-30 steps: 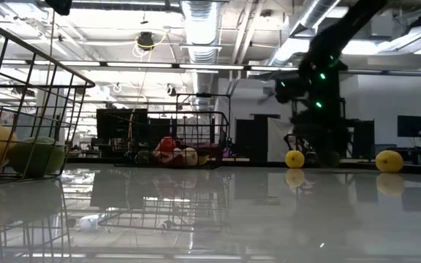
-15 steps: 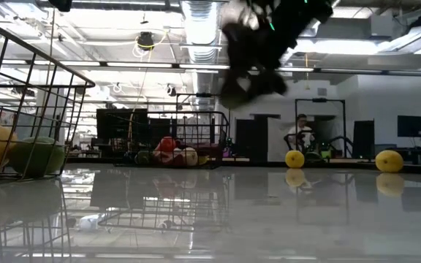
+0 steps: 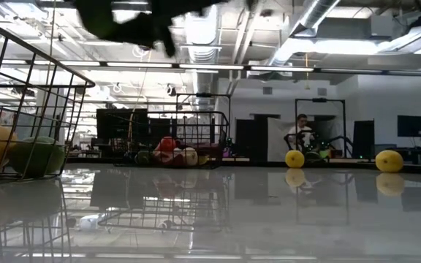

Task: Sort produce into baskets
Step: Put the green lime into the silver wire basket

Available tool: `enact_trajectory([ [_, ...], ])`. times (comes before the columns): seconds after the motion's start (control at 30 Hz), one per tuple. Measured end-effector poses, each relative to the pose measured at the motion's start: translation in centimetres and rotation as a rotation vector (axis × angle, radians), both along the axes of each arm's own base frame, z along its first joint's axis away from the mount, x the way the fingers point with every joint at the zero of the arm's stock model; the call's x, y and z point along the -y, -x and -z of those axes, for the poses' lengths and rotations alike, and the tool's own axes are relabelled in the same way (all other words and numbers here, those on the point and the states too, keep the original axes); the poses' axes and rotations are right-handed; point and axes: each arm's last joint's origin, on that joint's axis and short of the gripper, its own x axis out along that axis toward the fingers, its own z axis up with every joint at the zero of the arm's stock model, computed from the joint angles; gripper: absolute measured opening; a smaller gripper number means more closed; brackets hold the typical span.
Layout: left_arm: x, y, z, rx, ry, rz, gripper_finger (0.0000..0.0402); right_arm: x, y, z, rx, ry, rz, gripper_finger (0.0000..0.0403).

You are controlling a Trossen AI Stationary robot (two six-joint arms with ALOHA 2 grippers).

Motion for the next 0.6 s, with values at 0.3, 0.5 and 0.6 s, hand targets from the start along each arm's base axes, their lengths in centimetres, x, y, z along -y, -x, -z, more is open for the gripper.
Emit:
enact_trajectory([
  [0.3,0.0,-0.1,0.0,-0.006,0.000,0.001,0.0279,-1.5,-5.6,1.1,0.057,0.061,-0.200,0.0281],
  [0.5,0.0,-0.1,0.1,-0.015,-0.001,0.003,0.0279,-1.1,-6.9,2.5,-0.034,0.058,-0.203,0.0284],
  [0.6,0.0,-0.1,0.1,-0.017,-0.001,0.004,0.0279,-0.8,-7.0,3.0,-0.061,0.057,-0.196,0.0296],
])
